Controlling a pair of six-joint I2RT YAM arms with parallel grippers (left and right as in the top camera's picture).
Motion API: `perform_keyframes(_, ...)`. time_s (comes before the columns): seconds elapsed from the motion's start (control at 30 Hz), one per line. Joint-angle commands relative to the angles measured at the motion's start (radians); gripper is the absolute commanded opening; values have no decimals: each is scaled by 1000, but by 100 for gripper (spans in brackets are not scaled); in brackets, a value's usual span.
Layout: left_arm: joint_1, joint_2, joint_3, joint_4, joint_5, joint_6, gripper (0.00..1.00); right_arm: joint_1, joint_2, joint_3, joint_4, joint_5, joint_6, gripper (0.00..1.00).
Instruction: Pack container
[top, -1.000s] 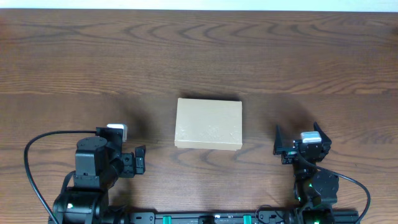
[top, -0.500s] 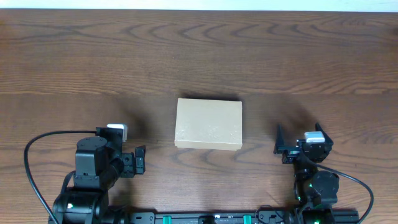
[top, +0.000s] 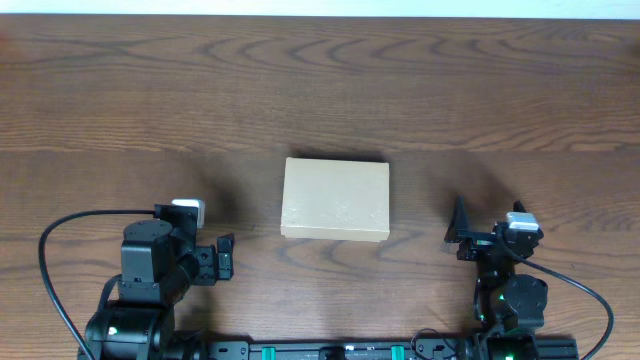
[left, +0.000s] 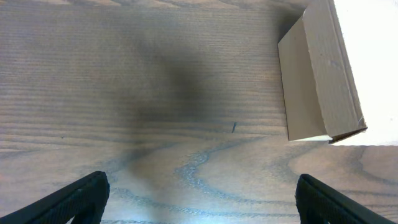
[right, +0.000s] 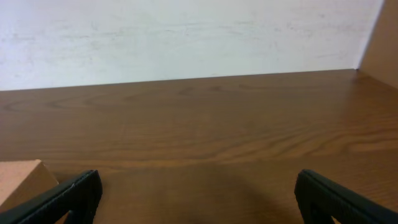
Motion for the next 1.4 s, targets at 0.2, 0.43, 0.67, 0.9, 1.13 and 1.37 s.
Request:
perform_keyframes(0.2,-1,-2,0,0,0,-15,95,-9,-7,-2,-4,18,27,99)
perform_keyframes(0.43,-1,-2,0,0,0,-15,95,-9,-7,-2,-4,18,27,99)
perform_keyframes(0.67,1,-30,0,-17,-3,-13,95,-9,-7,-2,-4,18,27,99)
perform_keyframes(0.9,17,-249,-80,-16,4,-10,95,-9,-7,-2,-4,18,27,99)
perform_keyframes(1.13,30,-478,-321,293,-67,-2,95,-9,-7,-2,-4,18,27,99)
perform_keyframes(1.37,31,-548,-492,583,-187,9,95,-9,-7,-2,-4,18,27,99)
